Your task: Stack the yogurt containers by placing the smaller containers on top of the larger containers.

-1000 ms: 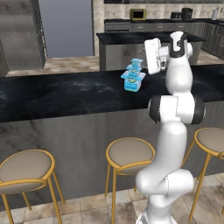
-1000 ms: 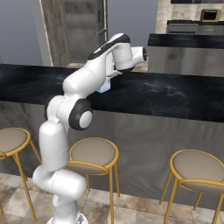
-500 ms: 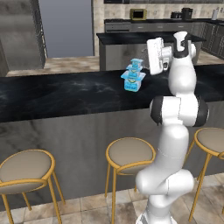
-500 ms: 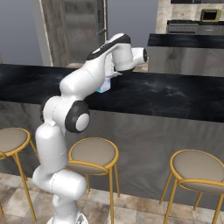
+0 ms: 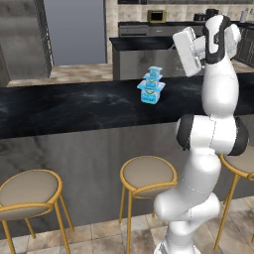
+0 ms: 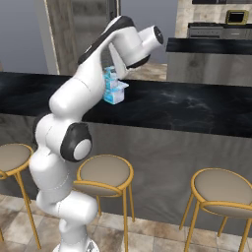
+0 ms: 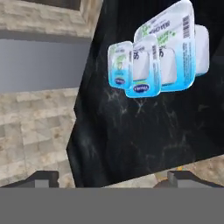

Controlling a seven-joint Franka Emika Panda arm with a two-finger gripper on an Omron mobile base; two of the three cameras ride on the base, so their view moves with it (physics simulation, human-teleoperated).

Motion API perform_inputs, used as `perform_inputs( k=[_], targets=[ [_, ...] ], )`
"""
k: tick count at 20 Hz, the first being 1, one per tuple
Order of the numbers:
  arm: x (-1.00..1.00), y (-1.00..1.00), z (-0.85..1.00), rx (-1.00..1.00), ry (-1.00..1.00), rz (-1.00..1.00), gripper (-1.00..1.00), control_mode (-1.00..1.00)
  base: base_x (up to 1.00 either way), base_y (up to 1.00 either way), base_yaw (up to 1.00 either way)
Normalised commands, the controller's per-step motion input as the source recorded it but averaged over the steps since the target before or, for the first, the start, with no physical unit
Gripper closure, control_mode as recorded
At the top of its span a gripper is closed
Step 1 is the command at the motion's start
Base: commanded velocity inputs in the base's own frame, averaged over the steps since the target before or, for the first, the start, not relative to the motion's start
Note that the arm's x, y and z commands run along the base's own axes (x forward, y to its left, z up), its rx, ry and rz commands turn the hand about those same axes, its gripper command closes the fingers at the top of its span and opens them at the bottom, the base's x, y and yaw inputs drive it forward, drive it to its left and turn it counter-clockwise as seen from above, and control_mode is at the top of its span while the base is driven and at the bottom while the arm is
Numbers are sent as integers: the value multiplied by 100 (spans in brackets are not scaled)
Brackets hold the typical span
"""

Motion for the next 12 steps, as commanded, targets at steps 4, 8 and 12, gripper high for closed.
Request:
perform_inputs(
  k=[4, 8, 12],
  targets=[
    [-100, 0, 0, -69, -1, 2, -100, -100, 0, 0, 0],
    [-100, 0, 0, -71, -8, 1, -100, -100, 0, 0, 0],
    [-100, 0, 0, -60, -22, 1, -100, -100, 0, 0, 0]
  ],
)
